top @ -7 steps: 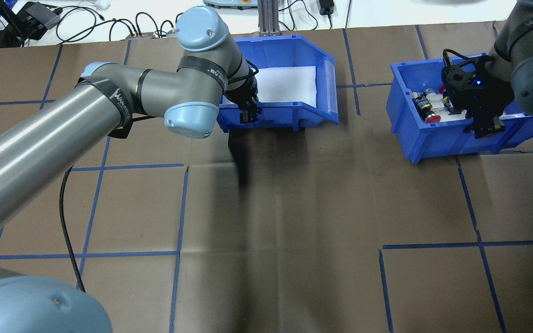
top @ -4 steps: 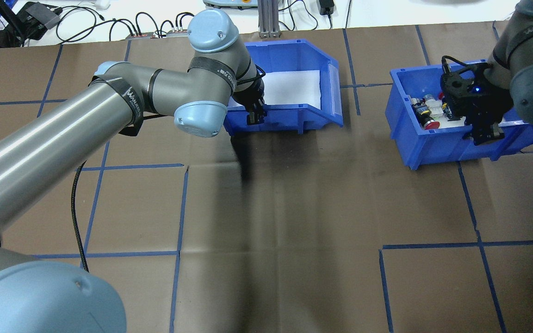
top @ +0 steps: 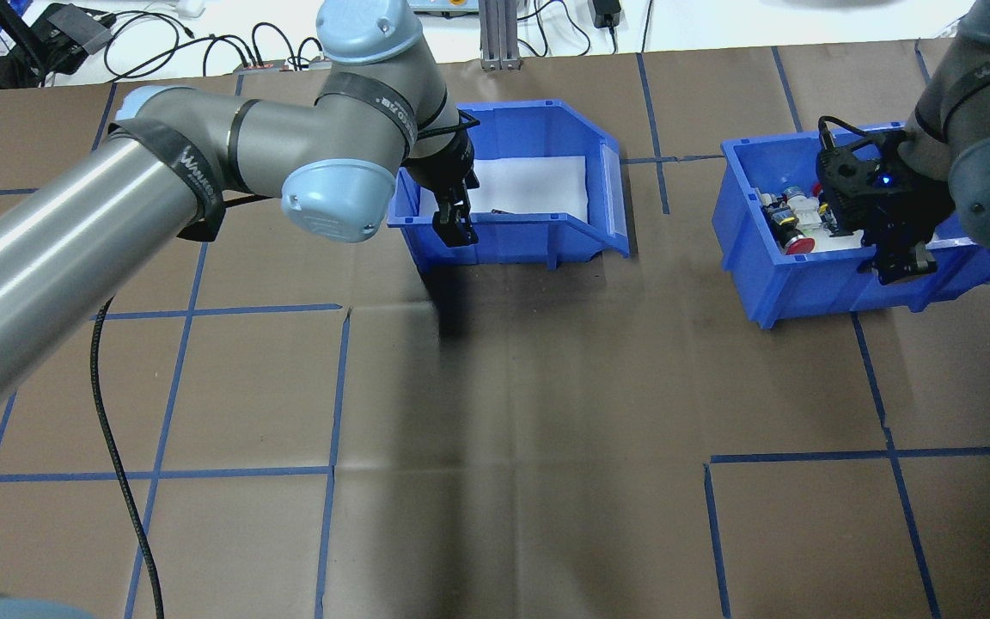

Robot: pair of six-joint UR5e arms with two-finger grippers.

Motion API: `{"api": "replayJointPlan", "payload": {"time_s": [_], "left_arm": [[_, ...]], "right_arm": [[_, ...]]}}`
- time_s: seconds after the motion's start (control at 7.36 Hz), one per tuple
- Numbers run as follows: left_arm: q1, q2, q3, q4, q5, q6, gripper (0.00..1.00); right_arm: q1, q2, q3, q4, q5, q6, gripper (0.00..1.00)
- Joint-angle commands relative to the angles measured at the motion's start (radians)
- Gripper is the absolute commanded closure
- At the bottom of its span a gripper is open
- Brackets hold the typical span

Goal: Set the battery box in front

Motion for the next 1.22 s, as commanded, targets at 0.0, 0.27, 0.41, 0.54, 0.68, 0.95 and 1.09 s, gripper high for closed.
{"api": "replayJointPlan", "payload": {"time_s": [0.0, 0.27, 0.41, 0.54, 0.68, 0.95, 1.09], "left_arm": [[0.057, 0.145, -0.003, -0.137, 0.048, 0.338, 0.01], [0.123, 0.286, -0.006, -0.241, 0.049, 0.811, 0.01], [0.154, 0.336, -0.008, -0.28, 0.049, 1.092, 0.01], [0.183, 0.379, -0.011, -0.33, 0.049, 1.371, 0.01], [0.215, 0.431, -0.031, -0.37, 0.049, 1.607, 0.01], [0.274, 0.509, -0.049, -0.459, 0.056, 1.928, 0.01], [0.283, 0.522, -0.057, -0.461, 0.06, 1.946, 0.01]], "right_arm": [[0.008, -0.118, 0.122, -0.011, 0.005, 0.004, 0.93], [0.015, -0.211, 0.232, -0.014, 0.04, 0.014, 0.93], [0.049, -0.238, 0.262, -0.013, 0.039, 0.08, 0.93], [0.139, -0.246, 0.269, -0.013, 0.037, 0.189, 0.93], [0.241, -0.243, 0.271, -0.014, 0.035, 0.312, 0.93], [0.361, -0.245, 0.285, -0.013, 0.035, 0.45, 0.93], [0.427, -0.243, 0.295, -0.017, 0.034, 0.509, 0.93]]}}
